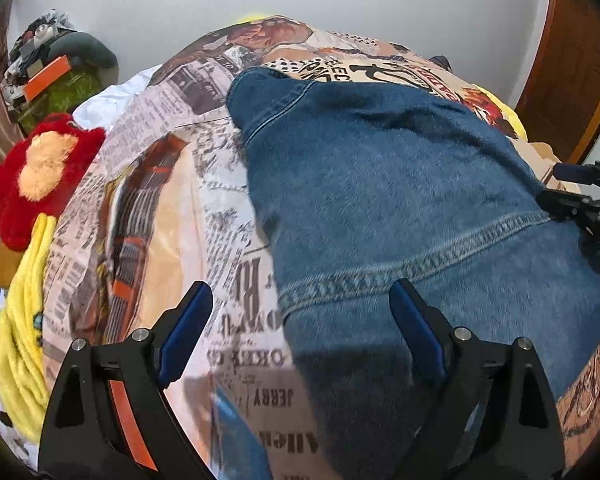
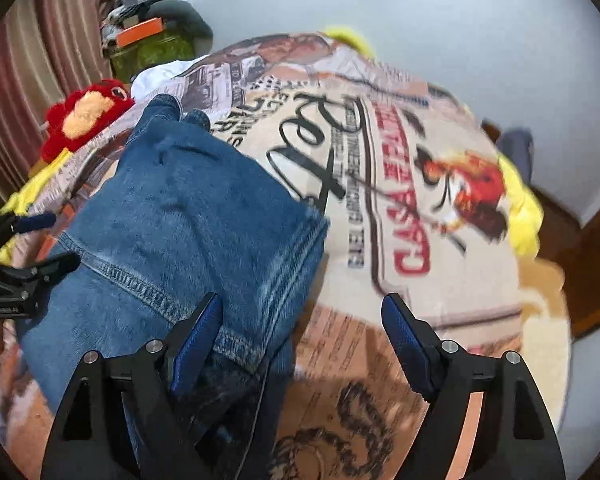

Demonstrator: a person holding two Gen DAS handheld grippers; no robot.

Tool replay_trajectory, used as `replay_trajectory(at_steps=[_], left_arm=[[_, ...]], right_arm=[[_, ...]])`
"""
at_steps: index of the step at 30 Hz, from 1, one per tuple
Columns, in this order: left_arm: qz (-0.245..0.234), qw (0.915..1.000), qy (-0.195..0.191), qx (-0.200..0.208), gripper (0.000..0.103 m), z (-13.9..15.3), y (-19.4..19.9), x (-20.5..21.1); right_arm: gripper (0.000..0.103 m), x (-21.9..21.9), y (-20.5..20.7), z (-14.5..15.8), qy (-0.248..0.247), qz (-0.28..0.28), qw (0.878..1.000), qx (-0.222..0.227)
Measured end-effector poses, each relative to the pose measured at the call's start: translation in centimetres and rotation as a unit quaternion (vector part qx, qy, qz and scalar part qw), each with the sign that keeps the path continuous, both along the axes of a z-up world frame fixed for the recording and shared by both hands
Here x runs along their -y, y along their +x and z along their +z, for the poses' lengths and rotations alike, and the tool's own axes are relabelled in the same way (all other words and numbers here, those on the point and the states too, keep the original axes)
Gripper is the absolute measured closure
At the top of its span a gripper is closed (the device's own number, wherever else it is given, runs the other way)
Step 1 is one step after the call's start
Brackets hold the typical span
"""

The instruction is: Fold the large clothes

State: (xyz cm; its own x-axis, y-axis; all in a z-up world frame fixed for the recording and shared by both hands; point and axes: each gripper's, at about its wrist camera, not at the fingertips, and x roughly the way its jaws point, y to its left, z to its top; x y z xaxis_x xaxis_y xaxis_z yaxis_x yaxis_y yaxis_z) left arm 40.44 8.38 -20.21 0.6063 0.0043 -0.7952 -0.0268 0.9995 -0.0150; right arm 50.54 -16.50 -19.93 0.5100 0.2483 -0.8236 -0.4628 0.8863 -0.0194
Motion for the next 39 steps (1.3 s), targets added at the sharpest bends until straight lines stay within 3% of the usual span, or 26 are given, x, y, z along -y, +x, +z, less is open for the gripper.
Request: replay_trajectory(at_steps=[7,11,14,19,23,28,33,39], left_arm=[[0.013,0.9999,0.010,-0.003,0.012,1.2,-2.6,-1.6],[0.034,0.9976,0.060,0.005,0.013,2.1,-3.9,-2.4],[0.047,0.9971,0.058,0.019,0.013,3.2,-4.3,-3.2],[0.053,0.9975,0.007,0.047,0.012,5.4,-4.6,-4.0],[0.034,0.9975,-0.049,0.037,0.012,5.3,-4.0,-3.5],[0.016,0.9934,-0.113,-0.010,0.012,2.3,-2.3,-2.7],[0.020,0.9824,-0.179,-0.049,0.012,-0.7,-0.7,-2.9],[0.028,0.9680,-0.240,-0.068,0.012,-2.4,1.7,-3.6]], right_arm=[[0.024,1.5,-1.8,1.9,0.000,-0.006,1.000,0.010],[0.024,2.6,-3.3,3.2,-0.017,-0.014,0.999,0.026],[0.023,3.2,-4.1,4.4,0.003,-0.016,0.999,0.028],[0.023,2.8,-5.3,6.6,0.045,-0.005,0.998,0.037],[0.022,1.4,-5.7,6.8,0.057,0.011,0.998,0.035],[0.022,-0.3,-4.9,4.6,0.084,0.029,0.996,-0.018],[0.022,-1.1,-2.9,0.5,0.078,0.021,0.994,-0.079],[0.022,-0.2,-0.6,-2.4,0.147,0.013,0.976,-0.158]])
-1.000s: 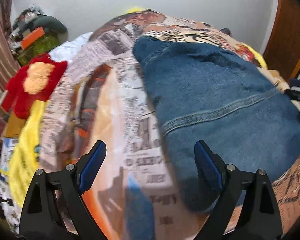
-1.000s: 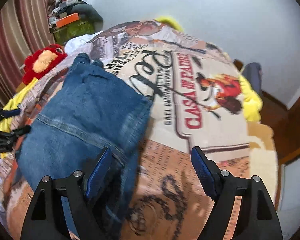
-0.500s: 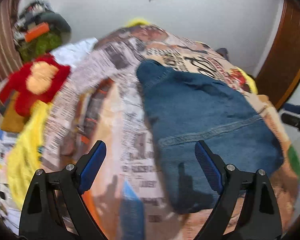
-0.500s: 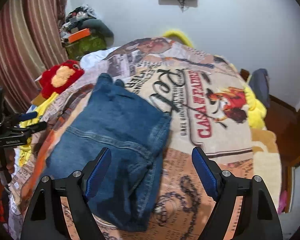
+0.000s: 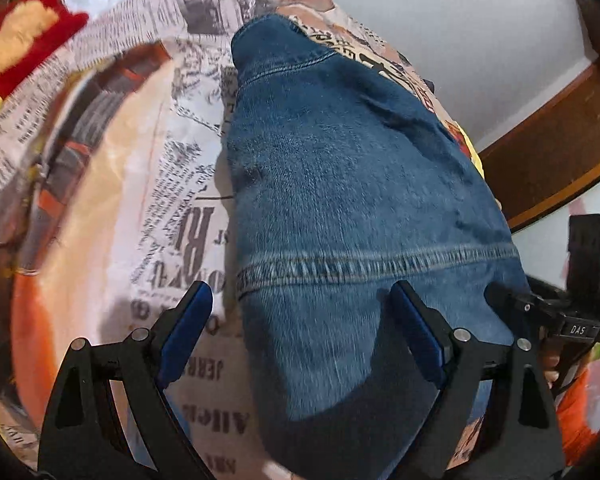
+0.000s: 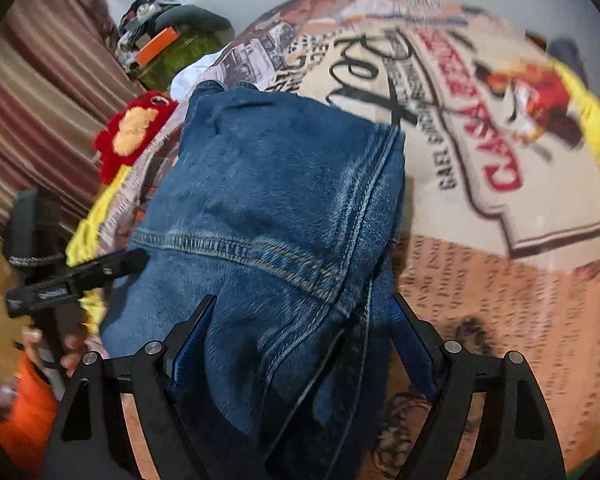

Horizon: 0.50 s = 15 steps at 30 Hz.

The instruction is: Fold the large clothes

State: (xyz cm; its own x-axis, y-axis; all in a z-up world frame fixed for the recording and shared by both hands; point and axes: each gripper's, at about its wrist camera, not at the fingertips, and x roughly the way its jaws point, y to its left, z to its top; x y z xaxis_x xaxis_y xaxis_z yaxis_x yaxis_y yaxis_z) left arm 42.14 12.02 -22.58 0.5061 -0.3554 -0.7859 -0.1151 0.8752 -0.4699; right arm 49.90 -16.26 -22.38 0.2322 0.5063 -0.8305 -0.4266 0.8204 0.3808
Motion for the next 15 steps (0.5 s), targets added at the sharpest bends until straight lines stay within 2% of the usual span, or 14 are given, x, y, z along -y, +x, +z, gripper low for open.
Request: replay_trajectory(at_steps=[3,6,8,11,13,15], left_arm=[[-0.003,0.9998,-0.019,-0.010,0.010,-0.9,1.2,0.1],[-0.005,0.9986,-0.050,-0.015,0.008,-1.6,2.1,0.1],[-0.005,0.9973,-0.071,-0.019,0.008,-2.0,2.4,-0.1],[-0.005,0.9935,-0.110,-0.029,0.009,-2.7,3.0,-0.6],[-0.005,0.9927,-0.116,-0.030,0.014,-2.8,3.0,-0.7],[-0.007,0.9943,-0.104,-0.026,0.018,-2.2,2.8,-0.5]], right_arm=[[0.022,0.2,1.2,-1.1,0.036,0.001,0.999,-0.041],[0.020,-0.3,2.0,-2.1,0.051,0.006,0.997,-0.064],[0.018,-0.6,2.3,-2.3,0.051,0.005,0.997,-0.062],[0.019,-1.5,2.7,-2.2,0.043,0.010,0.998,-0.045],[0.032,-2.0,2.7,-2.0,0.041,0.014,0.998,-0.039],[0.040,-2.2,2.6,-1.6,0.036,0.012,0.999,-0.036]])
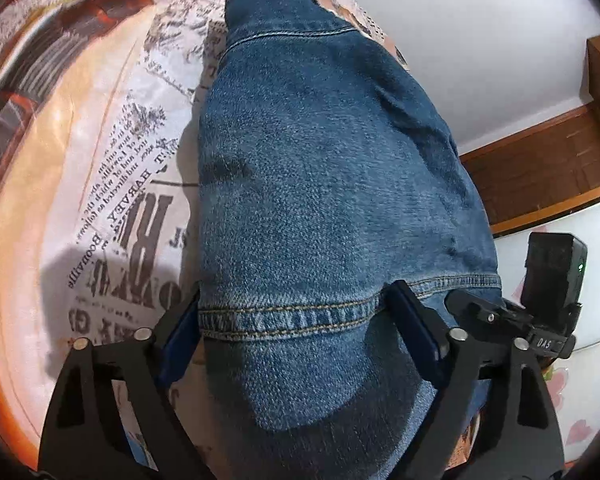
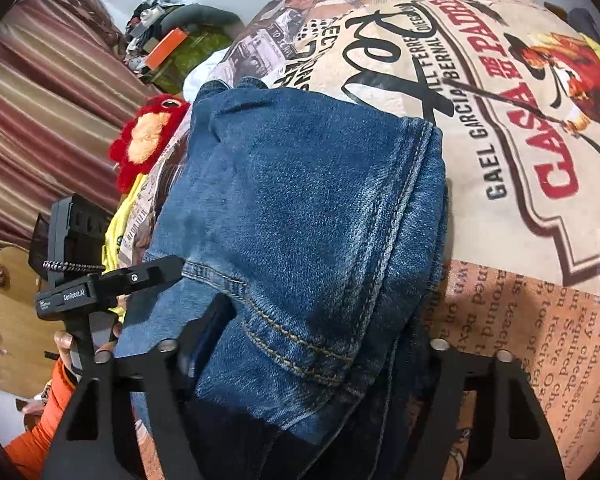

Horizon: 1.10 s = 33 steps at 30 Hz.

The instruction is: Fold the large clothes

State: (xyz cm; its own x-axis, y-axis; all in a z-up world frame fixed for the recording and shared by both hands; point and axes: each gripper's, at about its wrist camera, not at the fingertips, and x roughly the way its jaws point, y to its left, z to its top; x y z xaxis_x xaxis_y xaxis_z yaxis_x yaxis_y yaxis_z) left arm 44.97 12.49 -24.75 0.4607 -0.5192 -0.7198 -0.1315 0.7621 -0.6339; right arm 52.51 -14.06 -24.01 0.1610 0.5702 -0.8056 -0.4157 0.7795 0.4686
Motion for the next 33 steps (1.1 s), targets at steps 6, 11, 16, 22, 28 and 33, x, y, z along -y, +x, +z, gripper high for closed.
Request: replay_trajectory(at_steps=[6,11,16,22,28,33], left_arm=[[-0.006,0.9985,0.041,0.036,0.035,3.4,-1.3,1.2],[-0.014,0.9955,0.064,0.068,0.044,7.0,-2.9,1.8],[-0.014,0.9904,0.090,0.104,0.049,10.8,-5.2,1.9],[-0.004,0.9914,0.083,0.101,0.050,11.1,-7.6,-0.8],[0.010,0.9963,0.065,0.056,0.051,7.1,-8.6,-2.8],[0.025,0.9955,0.066,0.063,0.054,6.5,-10.5,-4.2]], right_arm=[[0.060,-0.5,-1.1,2.4,-0.018,-0.006,0.999,0.035],[0.074,-1.2,-2.8,5.8,-0.022,0.005,0.997,0.069],[0.079,-2.3,-5.2,9.3,-0.014,0.021,0.994,0.104],[0.079,-3.6,-7.0,9.9,-0.005,0.027,0.995,0.094],[0.079,-5.9,-7.9,7.3,-0.023,0.044,0.996,0.071],[0.080,-7.9,-8.5,7.0,-0.030,0.066,0.994,0.086]])
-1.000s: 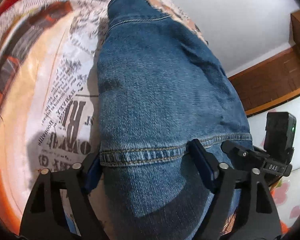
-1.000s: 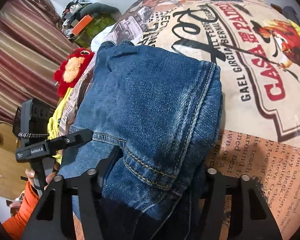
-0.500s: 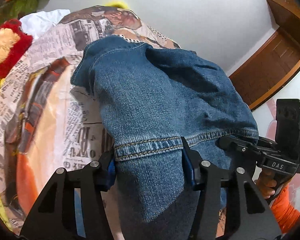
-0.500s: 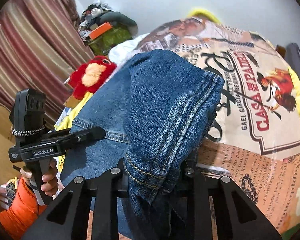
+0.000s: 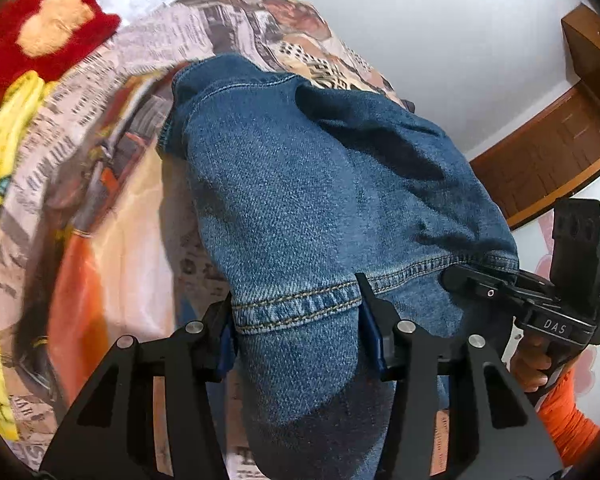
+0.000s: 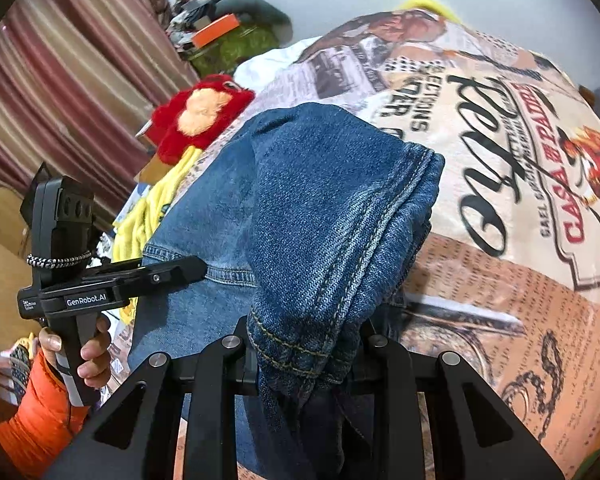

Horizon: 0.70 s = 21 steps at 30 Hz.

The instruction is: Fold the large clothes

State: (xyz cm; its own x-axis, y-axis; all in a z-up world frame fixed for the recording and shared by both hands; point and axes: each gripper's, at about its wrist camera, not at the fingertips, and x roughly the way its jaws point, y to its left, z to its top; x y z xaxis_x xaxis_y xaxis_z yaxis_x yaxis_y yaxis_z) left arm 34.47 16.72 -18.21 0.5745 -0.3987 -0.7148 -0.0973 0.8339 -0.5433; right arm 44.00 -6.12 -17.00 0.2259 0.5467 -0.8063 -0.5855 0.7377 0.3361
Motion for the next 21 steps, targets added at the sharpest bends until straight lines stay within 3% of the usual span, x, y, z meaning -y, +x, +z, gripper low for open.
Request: replay_trajectory(at_steps=[4,9,16,21], left_arm=[[0.023,0.9990,0.029,0.024,0.056,2.2,-1.5,-1.5],[0.044,0.9968,0.060,0.030,0.056,2.6,-3.0,-3.7],[0.071,0.9963,0.041,-0.025,0.055,-2.5,-4.1,-6.8],[0.089,0.9952,0.000,-0.040,0.049,-6.0,-4.4,-8.1]], right_arm=[[0.080,-1.9,-0.3,0.5,0.018,0.016,1.000,0.001],[0.080,-4.8,-0.8,0.3,0.037,0.034,0.999,-0.008],[0.079,-8.9,-1.0,-3.5,-0.007,0.056,0.998,-0.011],[0.074,-9.8,-1.0,-5.1,-0.034,0.079,0.996,0.015]])
